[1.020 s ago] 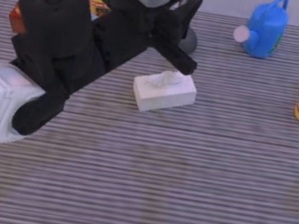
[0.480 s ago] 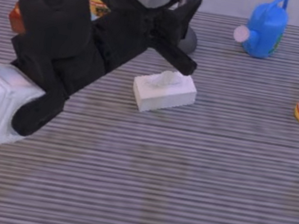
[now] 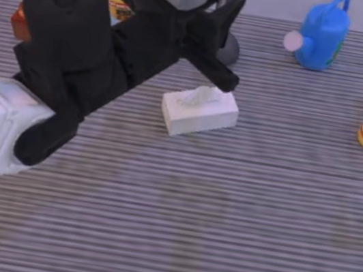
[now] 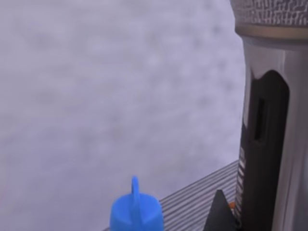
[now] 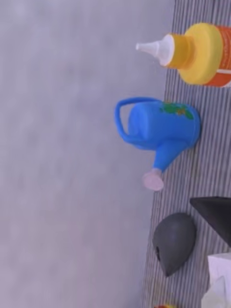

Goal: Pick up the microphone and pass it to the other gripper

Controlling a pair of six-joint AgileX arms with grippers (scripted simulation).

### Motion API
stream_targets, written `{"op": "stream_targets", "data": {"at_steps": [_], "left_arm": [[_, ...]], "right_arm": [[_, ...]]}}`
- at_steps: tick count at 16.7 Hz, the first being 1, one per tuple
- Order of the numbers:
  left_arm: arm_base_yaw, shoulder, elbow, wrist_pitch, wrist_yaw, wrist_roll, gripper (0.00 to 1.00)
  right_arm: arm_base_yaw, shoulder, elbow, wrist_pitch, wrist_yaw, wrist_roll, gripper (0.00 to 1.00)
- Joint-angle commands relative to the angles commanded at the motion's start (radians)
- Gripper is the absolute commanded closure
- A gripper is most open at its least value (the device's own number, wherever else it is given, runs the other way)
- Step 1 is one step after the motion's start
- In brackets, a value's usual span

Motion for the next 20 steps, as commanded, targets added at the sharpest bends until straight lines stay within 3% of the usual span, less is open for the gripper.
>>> {"op": "stream_targets", "data": {"at_steps": [8,12,16,20], "left_arm": [[0.000,0.000,0.000,0.000,0.000,0.000,1.00],[0.000,0.000,0.000,0.000,0.000,0.000,1.00],[0.000,0.000,0.000,0.000,0.000,0.000,1.00],[0.000,0.000,0.000,0.000,0.000,0.000,1.00]], "right_arm": [[0.159,0.658,0.409,0.172,-0.343,0.000,0.00],[0.227,0.913,0.583,0.248,-0.487,0.000,0.00],[0.267,1.060,0.692,0.298,-0.573,-0.003,0.00],[0.272,1.079,0.707,0.305,-0.584,-0.004,0.00]]}}
